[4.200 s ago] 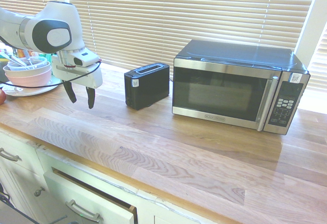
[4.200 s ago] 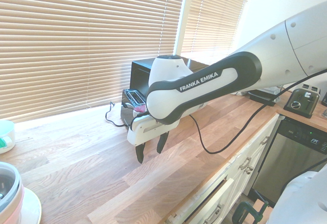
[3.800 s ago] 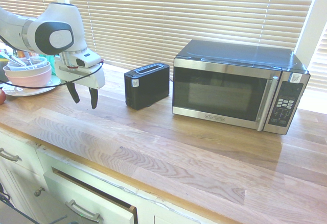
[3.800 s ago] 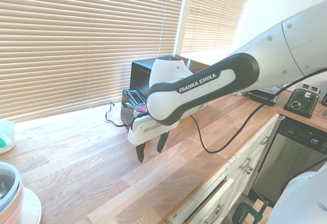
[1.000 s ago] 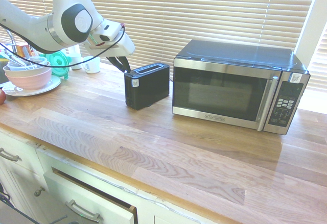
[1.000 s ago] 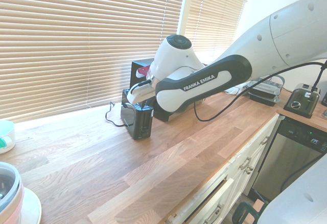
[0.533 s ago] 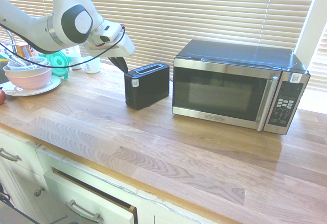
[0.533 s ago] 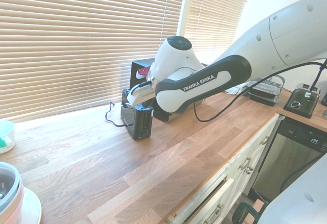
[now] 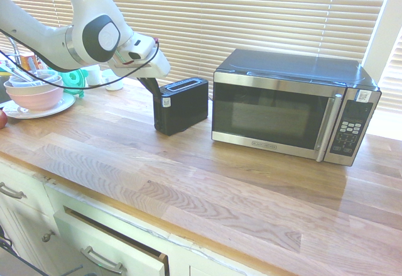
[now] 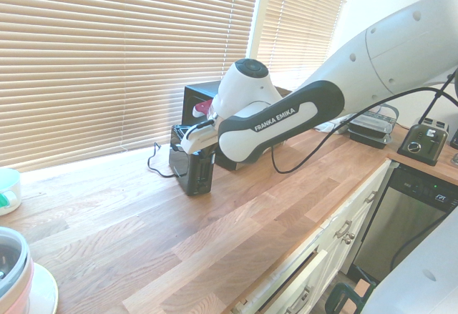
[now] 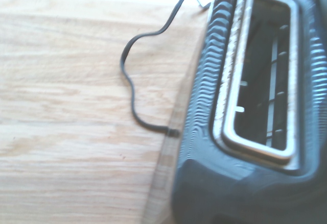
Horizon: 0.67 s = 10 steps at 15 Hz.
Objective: Press the toaster
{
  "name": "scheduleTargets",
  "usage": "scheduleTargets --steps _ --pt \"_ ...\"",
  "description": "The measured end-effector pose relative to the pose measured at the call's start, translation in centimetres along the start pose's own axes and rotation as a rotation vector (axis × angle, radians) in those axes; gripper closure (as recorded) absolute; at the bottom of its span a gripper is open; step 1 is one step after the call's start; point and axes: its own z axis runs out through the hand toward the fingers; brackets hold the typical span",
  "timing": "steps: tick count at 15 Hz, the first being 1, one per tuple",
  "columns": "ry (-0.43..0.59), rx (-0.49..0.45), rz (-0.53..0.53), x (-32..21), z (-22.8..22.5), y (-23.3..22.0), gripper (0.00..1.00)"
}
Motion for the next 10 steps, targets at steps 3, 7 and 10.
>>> scheduleTargets --steps 3,7,10 --pt "-0.038 -0.005 -0.015 -0.4 1.6 0.1 1.0" --pt "-0.091 -0.015 -0.023 -0.2 2.9 0.0 1.0" --pt "-0.119 -0.034 -0.002 0.4 2.8 0.0 1.0"
